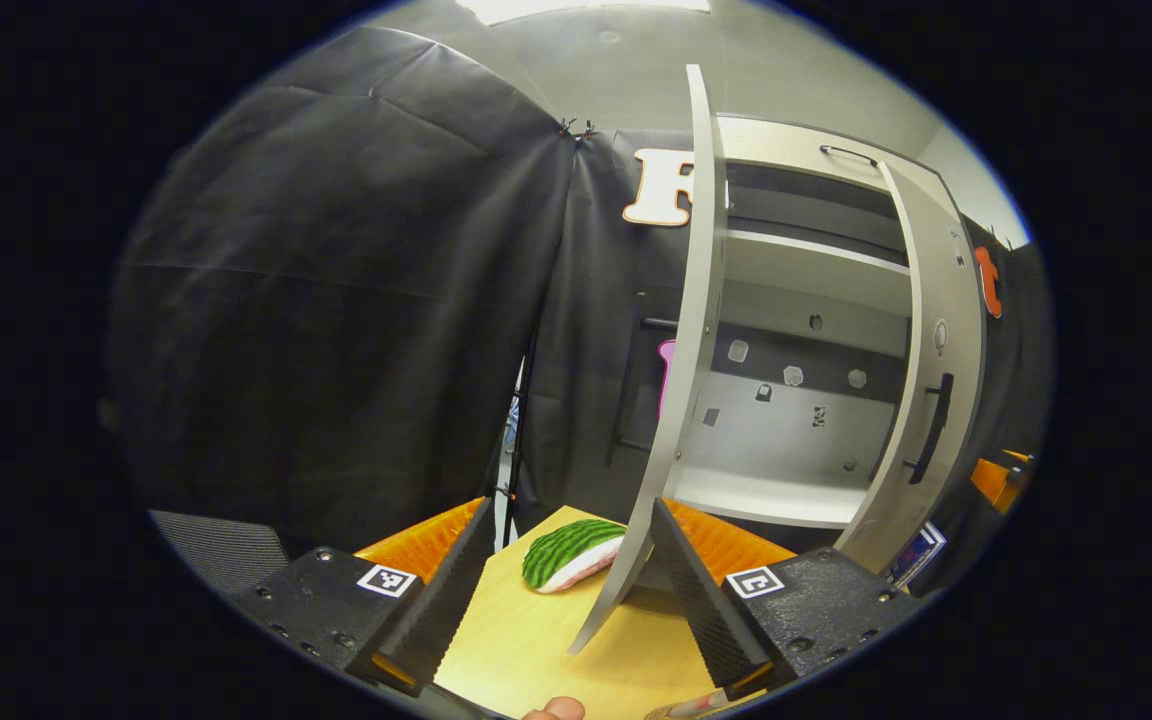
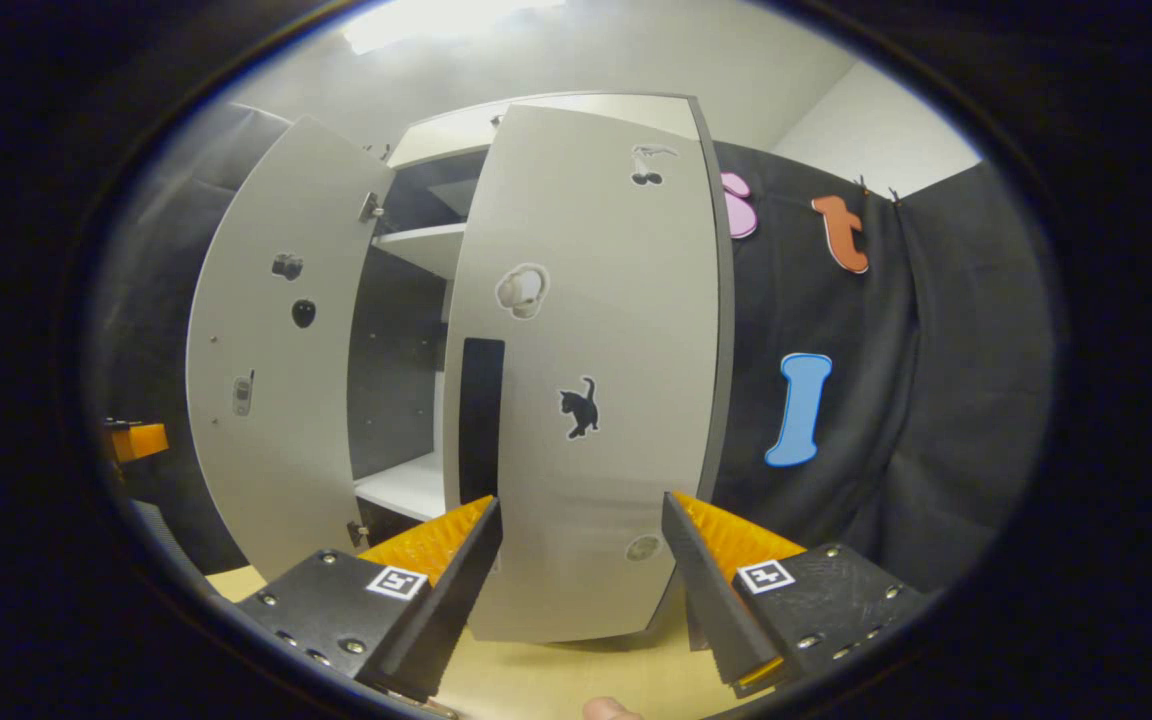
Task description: Grasp the bottle in the cabinet with the left hand and place it on the coaster, then close the right door with the right hand and the left door with the left hand.
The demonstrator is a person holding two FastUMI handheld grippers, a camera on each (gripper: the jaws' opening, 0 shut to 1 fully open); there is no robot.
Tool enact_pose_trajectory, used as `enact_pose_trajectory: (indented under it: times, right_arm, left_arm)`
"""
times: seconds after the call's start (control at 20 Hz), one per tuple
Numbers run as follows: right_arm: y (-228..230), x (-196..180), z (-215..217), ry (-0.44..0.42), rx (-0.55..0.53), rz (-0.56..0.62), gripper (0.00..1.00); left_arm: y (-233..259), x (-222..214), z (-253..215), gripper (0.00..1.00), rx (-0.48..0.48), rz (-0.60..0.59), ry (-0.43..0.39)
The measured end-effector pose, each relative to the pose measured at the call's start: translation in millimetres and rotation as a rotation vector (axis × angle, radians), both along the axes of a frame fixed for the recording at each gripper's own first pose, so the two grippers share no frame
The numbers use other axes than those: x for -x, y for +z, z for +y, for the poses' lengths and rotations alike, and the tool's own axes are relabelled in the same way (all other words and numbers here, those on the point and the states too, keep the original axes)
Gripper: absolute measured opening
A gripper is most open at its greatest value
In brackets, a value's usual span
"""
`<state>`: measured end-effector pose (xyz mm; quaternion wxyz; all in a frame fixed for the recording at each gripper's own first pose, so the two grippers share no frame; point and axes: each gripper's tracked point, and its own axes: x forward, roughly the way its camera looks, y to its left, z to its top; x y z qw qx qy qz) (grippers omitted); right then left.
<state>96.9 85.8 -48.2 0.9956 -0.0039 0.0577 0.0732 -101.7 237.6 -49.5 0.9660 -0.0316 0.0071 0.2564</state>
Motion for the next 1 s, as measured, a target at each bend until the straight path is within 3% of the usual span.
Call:
enact_pose_trajectory:
  times: [0.25, 0.3, 1.0]
  right_arm:
    - [-2.9, 2.5, -1.9, -0.009, 0.000, 0.010, 0.97]
    - [-3.4, 2.7, -2.7, -0.012, 0.002, 0.011, 0.97]
    - [-15.7, 5.9, 1.2, -0.058, 0.012, 0.042, 0.97]
  left_arm:
    - [-0.1, -0.7, 0.7, 0.97, 0.004, 0.010, 0.001]
    - [0.0, -1.1, 1.1, 0.93, 0.005, 0.012, 0.001]
    - [-2.5, -4.5, -0.2, 0.97, 0.026, 0.044, -0.028]
